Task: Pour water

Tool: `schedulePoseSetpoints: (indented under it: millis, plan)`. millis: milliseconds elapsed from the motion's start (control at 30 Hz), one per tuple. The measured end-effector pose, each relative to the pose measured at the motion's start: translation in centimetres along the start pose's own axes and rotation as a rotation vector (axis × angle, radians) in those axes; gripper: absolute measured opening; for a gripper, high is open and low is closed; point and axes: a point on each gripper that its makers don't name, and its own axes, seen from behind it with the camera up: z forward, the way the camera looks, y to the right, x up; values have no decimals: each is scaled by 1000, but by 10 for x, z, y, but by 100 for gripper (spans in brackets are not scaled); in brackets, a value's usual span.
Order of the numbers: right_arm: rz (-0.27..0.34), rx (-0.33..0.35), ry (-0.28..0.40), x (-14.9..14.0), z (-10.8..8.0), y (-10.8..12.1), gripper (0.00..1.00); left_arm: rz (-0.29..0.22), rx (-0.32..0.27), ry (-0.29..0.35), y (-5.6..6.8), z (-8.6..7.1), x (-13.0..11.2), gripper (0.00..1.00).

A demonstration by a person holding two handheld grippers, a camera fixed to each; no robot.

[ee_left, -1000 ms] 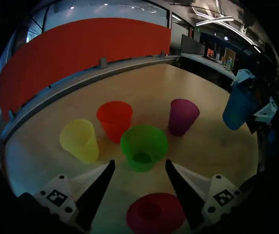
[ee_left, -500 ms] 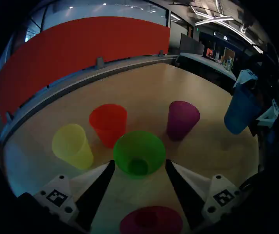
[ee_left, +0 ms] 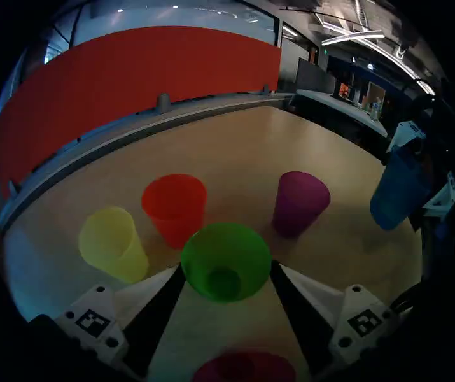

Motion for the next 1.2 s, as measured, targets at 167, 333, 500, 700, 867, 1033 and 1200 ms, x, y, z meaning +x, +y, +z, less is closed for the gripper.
schedulePoseSetpoints:
  millis: [167,333,500,700,867,1033,1200]
  plan:
    - [-2,0,-4,-1,1,0,91,-16,17,14,-4,1,3,94]
    - [-3,2,-4,-1,1,-1,91,-33,26,24,-6,0,4,89]
    - [-5,0,-5,-1,1,-1,91,-41,22,26,-6,-1,3,88]
    - [-5,-2,-3,0,-1,-1,91,-42,16,45,-5,-5,7,88]
    - [-6,-5,2,2,-1,-1,91,-33,19,72,-6,-14,13,88]
    - [-6,-9,10,7,-3,-2,91,-26,28,112,-8,-28,21,88]
    - [-8,-13,17,11,-5,-3,91,-17,39,156,-10,-44,28,88]
